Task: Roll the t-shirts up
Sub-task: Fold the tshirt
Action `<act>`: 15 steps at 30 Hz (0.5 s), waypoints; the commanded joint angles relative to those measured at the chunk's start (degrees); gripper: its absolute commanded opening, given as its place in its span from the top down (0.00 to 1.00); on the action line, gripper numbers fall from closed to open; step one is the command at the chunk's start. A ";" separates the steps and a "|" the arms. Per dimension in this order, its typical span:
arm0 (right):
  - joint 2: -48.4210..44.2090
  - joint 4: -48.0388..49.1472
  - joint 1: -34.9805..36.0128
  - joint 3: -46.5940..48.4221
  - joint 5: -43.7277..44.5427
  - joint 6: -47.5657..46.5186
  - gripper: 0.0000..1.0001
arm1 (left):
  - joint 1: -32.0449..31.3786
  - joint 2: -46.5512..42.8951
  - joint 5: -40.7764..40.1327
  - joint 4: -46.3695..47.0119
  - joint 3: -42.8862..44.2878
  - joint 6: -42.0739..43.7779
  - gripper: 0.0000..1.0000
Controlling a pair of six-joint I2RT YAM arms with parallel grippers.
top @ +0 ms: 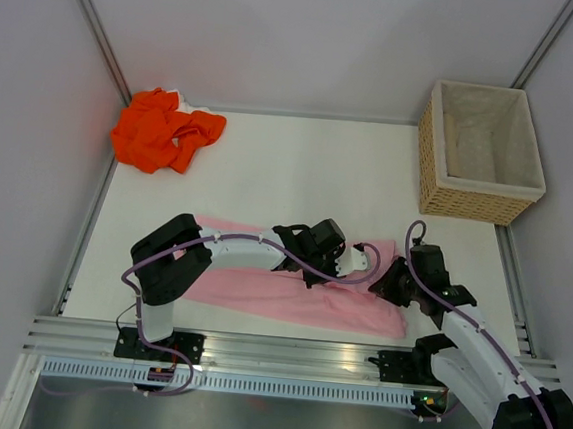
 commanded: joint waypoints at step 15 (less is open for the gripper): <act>-7.48 -8.93 0.11 -2.37 8.12 2.70 1.00 | -0.24 -2.15 -0.41 -0.14 0.65 2.62 0.98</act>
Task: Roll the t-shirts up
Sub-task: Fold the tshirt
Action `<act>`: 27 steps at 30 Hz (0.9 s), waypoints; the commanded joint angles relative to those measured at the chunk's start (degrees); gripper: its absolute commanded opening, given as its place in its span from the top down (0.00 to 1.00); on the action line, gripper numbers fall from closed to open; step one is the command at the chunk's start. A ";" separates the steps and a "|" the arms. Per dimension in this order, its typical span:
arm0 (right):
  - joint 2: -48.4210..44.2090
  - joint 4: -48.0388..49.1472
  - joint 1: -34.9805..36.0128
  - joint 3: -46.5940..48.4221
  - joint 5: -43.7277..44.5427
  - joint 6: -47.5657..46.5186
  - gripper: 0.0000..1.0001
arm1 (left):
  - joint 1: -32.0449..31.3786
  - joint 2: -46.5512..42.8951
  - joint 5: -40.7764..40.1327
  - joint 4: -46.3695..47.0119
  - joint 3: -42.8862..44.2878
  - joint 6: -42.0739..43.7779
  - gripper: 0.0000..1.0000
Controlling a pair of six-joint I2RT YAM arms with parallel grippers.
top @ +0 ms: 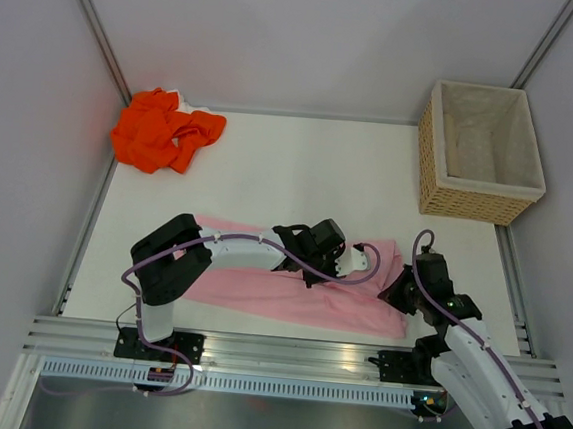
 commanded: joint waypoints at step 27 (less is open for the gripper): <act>7.08 2.64 0.11 13.45 7.95 -2.13 0.91 | 11.51 -18.59 3.35 -10.69 -3.74 0.62 0.56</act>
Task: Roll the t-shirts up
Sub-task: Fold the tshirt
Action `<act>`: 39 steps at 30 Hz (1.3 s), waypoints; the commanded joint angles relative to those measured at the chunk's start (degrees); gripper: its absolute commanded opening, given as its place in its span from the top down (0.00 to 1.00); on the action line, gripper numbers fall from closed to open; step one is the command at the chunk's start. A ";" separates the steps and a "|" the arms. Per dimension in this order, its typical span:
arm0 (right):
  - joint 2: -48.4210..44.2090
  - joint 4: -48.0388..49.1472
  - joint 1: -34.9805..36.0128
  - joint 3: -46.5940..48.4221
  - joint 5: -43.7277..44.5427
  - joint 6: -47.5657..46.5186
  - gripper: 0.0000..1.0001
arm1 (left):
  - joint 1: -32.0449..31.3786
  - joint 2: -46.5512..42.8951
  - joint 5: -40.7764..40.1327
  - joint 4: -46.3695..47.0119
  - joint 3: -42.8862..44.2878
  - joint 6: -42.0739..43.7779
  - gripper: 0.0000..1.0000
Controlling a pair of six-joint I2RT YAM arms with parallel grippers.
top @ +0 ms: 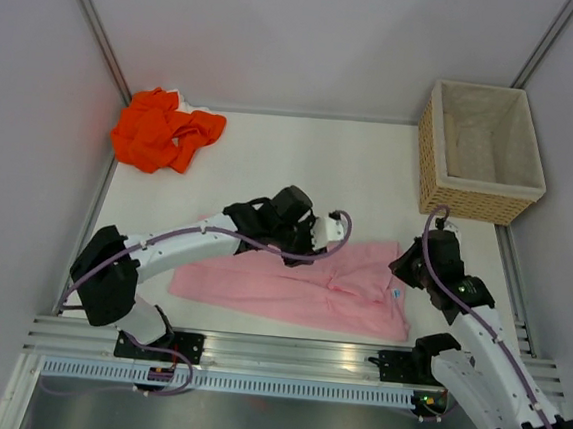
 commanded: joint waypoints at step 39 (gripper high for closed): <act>27.63 22.54 -1.21 4.96 0.78 -12.28 0.96 | 49.13 -7.39 -4.42 -5.46 -15.84 0.64 0.58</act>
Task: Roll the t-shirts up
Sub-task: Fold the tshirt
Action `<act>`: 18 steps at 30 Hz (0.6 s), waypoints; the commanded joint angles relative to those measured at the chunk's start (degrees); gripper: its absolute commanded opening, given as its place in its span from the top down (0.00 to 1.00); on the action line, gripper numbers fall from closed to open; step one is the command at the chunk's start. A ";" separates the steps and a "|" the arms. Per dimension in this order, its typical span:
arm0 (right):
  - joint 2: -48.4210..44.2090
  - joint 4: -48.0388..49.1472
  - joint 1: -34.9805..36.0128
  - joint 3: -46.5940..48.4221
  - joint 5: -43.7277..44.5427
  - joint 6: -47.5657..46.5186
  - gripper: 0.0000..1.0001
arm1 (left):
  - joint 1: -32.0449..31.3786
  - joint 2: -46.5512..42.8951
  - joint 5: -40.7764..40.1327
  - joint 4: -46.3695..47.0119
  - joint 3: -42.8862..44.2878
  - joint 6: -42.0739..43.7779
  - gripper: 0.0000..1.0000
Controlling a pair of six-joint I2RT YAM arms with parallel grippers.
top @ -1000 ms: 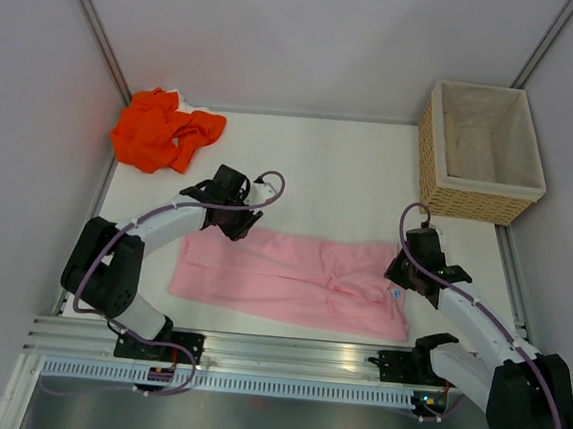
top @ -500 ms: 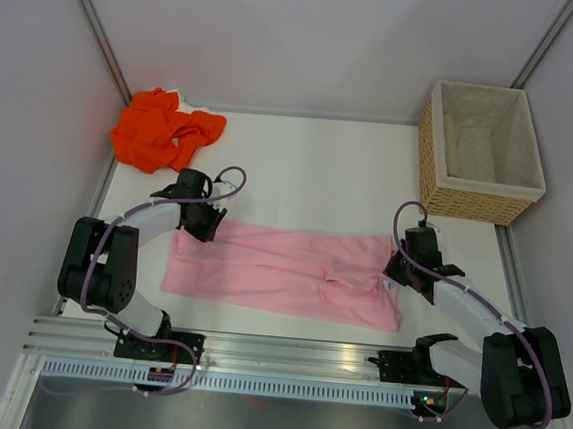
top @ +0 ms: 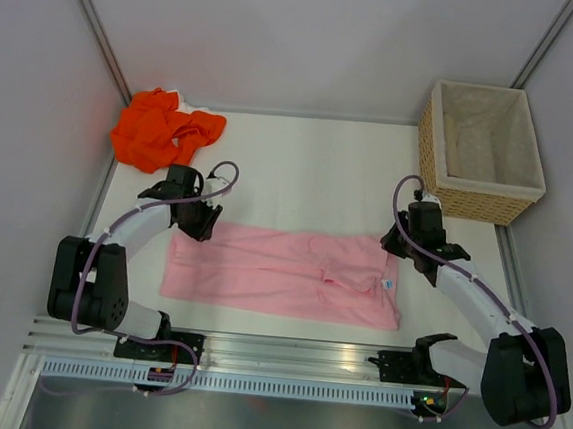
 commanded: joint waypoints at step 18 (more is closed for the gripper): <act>27.26 3.89 -1.08 11.38 8.65 -2.63 1.00 | 8.87 8.34 -5.46 -0.65 -1.25 2.79 0.60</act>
